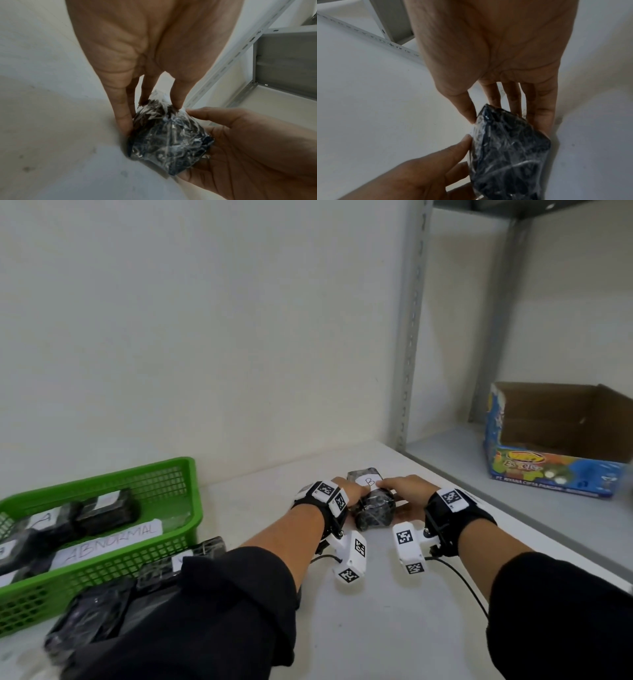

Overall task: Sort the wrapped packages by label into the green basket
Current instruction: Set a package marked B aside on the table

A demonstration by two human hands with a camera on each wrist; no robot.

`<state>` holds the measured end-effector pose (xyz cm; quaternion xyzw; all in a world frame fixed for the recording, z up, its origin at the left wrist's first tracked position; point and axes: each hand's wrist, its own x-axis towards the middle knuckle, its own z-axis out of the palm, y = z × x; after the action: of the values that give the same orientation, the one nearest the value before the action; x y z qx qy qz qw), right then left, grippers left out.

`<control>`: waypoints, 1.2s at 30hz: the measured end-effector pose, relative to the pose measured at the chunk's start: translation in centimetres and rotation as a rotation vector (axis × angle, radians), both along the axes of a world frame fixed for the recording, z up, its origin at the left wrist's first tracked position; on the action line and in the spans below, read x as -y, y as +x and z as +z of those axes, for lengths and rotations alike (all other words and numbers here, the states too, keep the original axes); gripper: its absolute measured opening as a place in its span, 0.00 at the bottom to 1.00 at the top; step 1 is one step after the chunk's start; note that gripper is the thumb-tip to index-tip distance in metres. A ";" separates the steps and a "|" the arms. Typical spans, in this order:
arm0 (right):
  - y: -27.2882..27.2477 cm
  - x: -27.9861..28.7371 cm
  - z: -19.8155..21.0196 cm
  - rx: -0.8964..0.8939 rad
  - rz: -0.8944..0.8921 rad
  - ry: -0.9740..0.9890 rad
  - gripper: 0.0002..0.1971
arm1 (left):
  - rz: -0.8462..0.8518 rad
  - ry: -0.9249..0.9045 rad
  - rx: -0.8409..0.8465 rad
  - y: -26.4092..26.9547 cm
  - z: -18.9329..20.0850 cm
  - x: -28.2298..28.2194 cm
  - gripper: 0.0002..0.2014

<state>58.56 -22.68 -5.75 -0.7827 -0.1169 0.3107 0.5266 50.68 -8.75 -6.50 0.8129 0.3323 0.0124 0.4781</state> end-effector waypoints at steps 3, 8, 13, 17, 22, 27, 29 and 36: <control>0.0 0.2 -0.1 0.006 -0.010 0.006 0.16 | 0.003 0.073 -0.034 0.8 -0.6 -0.3 0.32; -0.1 0.3 0.7 0.157 -0.008 -0.079 0.18 | 0.005 -0.011 -0.025 -0.3 0.6 -0.2 0.21; -0.9 0.4 3.1 0.496 -0.035 -0.166 0.28 | -0.037 0.149 -0.053 -2.8 2.7 -1.8 0.32; -4.3 -0.9 5.3 0.621 0.032 -0.083 0.28 | -0.096 0.330 -0.046 -7.5 6.0 -3.2 0.28; -11.3 -3.9 7.1 0.701 0.186 0.016 0.32 | -0.182 0.522 -0.056 -16.1 9.5 -5.4 0.29; -19.3 -7.5 8.1 0.741 0.406 0.088 0.33 | -0.227 0.647 -0.121 -25.5 10.1 -7.3 0.27; -22.6 -9.0 8.0 0.765 0.520 0.094 0.35 | -0.221 0.681 -0.154 -29.0 9.9 -8.0 0.27; -30.6 -12.8 5.8 0.801 0.825 0.006 0.37 | -0.121 0.702 -0.143 -38.7 7.9 -10.4 0.33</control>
<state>27.94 -9.85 0.01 -0.7276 -0.6036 0.1694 0.2785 11.94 1.69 1.36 0.9446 0.2916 0.0408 0.1452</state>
